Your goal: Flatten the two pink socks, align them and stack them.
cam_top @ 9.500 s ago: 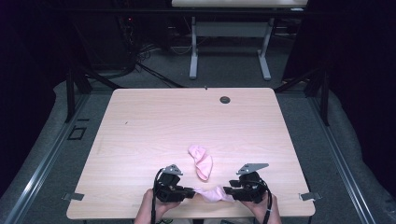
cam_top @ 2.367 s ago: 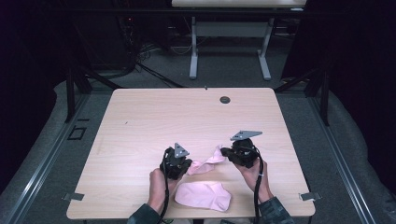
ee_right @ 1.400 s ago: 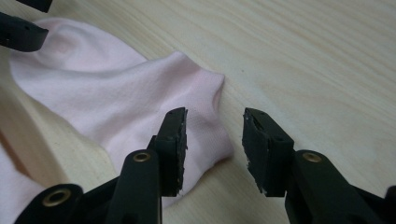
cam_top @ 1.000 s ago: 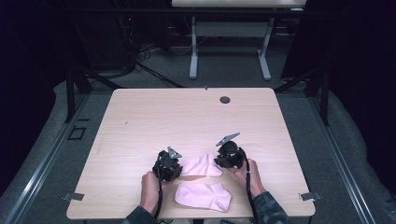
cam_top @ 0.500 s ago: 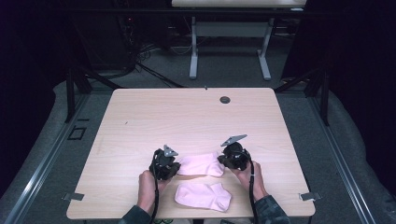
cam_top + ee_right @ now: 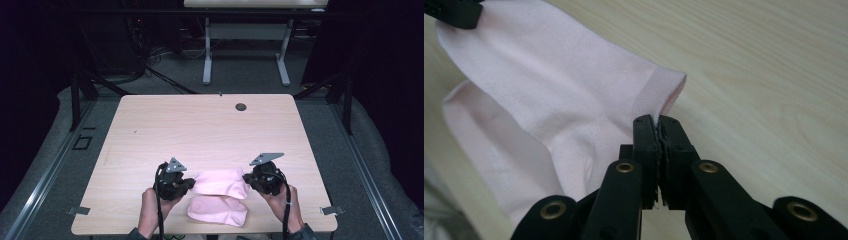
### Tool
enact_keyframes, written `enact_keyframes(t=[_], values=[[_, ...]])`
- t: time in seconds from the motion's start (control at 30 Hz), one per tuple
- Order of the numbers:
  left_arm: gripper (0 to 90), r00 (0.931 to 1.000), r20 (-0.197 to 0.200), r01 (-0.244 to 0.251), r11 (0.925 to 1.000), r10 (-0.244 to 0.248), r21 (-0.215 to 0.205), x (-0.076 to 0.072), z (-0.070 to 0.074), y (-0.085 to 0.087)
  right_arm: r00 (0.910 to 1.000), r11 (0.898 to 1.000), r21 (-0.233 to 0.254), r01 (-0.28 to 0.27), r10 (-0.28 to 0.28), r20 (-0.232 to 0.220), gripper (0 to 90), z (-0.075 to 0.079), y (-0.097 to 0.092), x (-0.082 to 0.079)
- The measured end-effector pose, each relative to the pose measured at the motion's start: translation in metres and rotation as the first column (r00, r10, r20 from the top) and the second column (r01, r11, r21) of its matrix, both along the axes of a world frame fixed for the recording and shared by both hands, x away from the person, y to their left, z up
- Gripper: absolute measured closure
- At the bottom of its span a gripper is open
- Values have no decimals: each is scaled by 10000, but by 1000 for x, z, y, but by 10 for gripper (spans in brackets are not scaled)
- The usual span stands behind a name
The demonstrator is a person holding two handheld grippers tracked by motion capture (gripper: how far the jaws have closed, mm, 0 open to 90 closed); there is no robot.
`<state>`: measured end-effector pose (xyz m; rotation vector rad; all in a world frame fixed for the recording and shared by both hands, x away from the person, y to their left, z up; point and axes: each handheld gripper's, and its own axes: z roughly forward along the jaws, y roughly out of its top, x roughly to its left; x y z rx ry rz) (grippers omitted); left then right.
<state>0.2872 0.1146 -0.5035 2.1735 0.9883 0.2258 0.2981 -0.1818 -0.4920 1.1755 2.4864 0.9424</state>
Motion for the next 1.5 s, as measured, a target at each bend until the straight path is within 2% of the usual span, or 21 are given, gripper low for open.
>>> enact_keyframes(t=[0.03,0.13,0.27,0.4,0.47,0.53,0.6,0.67,0.77,0.83,0.9,0.97,1.07,1.13,1.2,1.27,1.33,1.43,1.5], values=[[861,10000,-86,2,10000,-3,-83,-5,-1,0,10000,10000,-30,-40,39,-59,870,2,-1,-6],[861,9991,-297,299,9995,-297,78,-18,-5,0,9995,9996,-205,-169,163,-287,869,1,-2,-25],[861,9969,-684,413,9990,-398,198,-28,-17,2,9980,9994,-202,-275,263,-574,868,-8,0,-38],[860,9940,-1016,432,9987,-401,282,-32,-32,4,9949,9990,-244,-369,345,-944,867,-28,4,-42],[857,9936,-1087,385,9976,-321,576,-32,-39,3,9917,9985,-379,-398,348,-1235,867,-39,6,-42],[852,9940,-1049,395,9956,-305,852,-33,-44,1,9915,9985,-361,-409,361,-1253,866,-47,8,-41],[829,9963,-841,244,9931,-148,1147,-34,-48,-2,9898,9977,-507,-457,384,-1369,863,-53,11,-41],[720,9974,-712,158,9937,-79,1112,-34,-49,-3,9895,9969,-574,-531,448,-1374,849,-58,12,-40],[473,9992,-219,-319,9951,341,935,-36,-42,3,9906,9986,-299,-439,397,-1311,751,-58,9,-41],[334,9988,51,-490,9967,487,641,-38,-34,9,9921,9994,-46,-347,339,-1206,625,-53,3,-43],[258,9966,400,-742,9959,721,520,-41,-25,16,9940,9997,94,-225,233,-1066,533,-48,-3,-45],[201,9924,727,-1032,9929,988,587,-43,-20,25,9973,9993,378,69,-41,-736,433,-44,-12,-47],[140,9799,1011,-1787,9818,1718,638,-43,-20,43,9969,9947,749,702,-673,-400,275,-41,-31,-48],[87,9707,1043,-2266,9688,2163,1002,-41,-26,56,9934,9902,821,1134,-1116,-263,199,-43,-44,-48],[39,9591,1041,-2755,9528,2633,1275,-38,-34,69,9888,9873,560,1487,-1491,39,144,-46,-56,-48],[6,9469,986,-3181,9362,3060,1496,-34,-43,80,9810,9797,545,1927,-1937,131,135,-53,-66,-46],[1,9321,1019,-3597,9212,3475,1482,-31,-51,90,9742,9741,305,2240,-2247,211,94,-60,-75,-42],[0,9165,1110,-3978,9047,3843,1525,-27,-63,100,9618,9621,170,2723,-2727,248,69,-73,-85,-35],[0,9121,1022,-4088,8993,3970,1552,-23,-70,106,9560,9565,58,2916,-2916,306,69,-80,-90,-32]])
